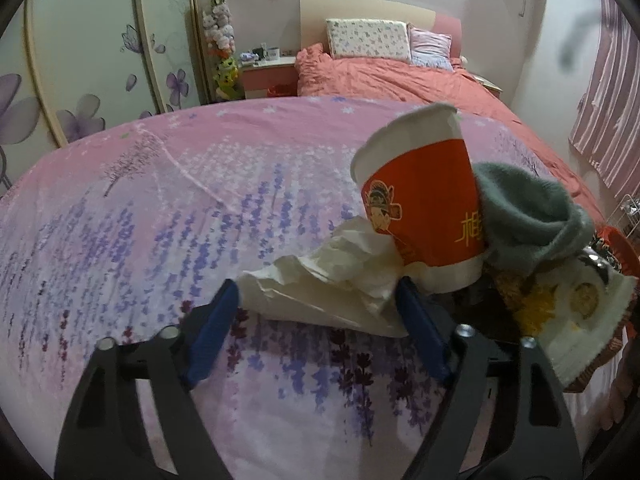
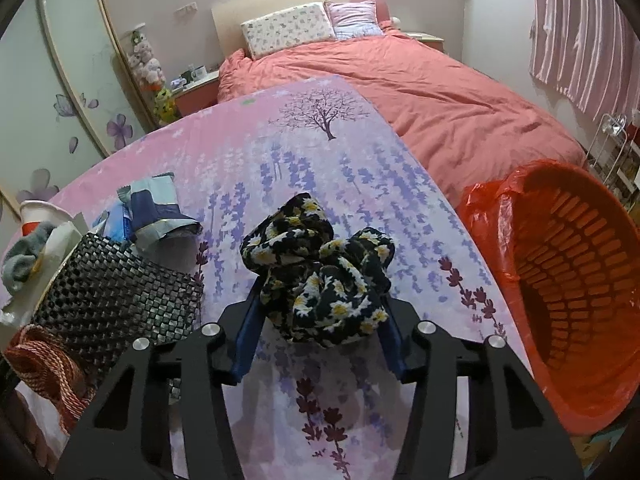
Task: Collect trash
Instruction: 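Grasp the black-and-white floral cloth with the right tool while the left tool grasps the white tissue, then lift the floral cloth with the right tool while the left tool carries the tissue toward the orange basket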
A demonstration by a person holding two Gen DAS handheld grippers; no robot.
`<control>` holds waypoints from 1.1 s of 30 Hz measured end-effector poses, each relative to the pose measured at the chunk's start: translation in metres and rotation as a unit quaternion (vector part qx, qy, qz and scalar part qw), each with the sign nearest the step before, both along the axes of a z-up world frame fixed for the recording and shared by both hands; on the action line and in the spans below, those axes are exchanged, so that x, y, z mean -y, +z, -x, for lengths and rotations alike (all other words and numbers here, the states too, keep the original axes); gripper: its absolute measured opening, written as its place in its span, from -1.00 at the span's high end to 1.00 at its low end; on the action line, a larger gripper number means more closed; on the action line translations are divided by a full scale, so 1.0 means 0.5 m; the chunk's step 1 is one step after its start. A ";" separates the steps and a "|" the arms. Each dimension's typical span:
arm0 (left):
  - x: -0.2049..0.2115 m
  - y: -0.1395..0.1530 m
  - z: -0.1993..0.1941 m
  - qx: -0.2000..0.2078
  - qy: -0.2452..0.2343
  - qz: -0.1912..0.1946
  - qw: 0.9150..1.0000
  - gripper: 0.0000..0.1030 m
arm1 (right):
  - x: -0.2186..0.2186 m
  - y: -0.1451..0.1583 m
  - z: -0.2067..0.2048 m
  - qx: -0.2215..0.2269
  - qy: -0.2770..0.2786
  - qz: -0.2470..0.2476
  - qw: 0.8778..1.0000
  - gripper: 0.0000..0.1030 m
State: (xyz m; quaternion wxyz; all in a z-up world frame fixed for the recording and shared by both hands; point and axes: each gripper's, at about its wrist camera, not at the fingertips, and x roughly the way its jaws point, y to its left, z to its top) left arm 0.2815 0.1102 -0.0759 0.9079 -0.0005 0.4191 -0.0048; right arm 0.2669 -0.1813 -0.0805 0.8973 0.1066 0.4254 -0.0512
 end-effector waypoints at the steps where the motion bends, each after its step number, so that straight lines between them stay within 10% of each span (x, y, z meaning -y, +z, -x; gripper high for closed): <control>1: 0.001 -0.004 -0.004 -0.003 -0.001 0.002 1.000 -0.38 | -0.002 0.001 0.003 0.001 0.000 0.003 1.000 0.02; 33: -0.098 0.001 0.032 0.013 0.012 0.014 1.000 -0.10 | -0.025 -0.002 0.009 0.006 0.011 0.007 1.000 0.54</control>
